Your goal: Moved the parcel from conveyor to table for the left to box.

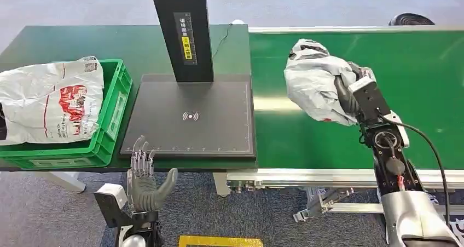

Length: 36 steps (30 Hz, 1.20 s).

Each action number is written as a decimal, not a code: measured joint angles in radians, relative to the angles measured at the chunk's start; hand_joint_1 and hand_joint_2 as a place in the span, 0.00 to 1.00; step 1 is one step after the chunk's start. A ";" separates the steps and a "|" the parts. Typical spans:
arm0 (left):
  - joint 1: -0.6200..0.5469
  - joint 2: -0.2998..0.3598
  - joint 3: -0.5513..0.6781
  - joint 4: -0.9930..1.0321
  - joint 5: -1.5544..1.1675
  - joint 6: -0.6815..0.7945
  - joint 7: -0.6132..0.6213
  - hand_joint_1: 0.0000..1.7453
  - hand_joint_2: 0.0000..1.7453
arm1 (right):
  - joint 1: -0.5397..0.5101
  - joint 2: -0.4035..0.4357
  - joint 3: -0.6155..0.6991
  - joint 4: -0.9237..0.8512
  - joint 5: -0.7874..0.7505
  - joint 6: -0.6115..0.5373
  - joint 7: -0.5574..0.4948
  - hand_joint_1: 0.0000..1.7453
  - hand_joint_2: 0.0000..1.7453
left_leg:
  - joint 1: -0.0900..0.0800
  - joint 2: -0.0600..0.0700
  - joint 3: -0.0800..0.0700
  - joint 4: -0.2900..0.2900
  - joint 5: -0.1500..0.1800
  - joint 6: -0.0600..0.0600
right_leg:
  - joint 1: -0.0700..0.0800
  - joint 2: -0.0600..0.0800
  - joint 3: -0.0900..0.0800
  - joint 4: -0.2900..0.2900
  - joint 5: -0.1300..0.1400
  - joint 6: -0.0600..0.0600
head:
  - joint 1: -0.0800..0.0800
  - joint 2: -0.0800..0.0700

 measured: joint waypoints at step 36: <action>-0.029 -0.027 -0.016 0.052 0.005 0.024 0.013 0.00 1.00 | -0.282 0.462 0.302 0.514 0.017 -0.112 0.077 1.00 1.00 | 0.000 0.000 0.000 0.000 0.001 0.000 | 0.001 0.000 -0.001 0.001 0.000 0.000 | 0.000 0.000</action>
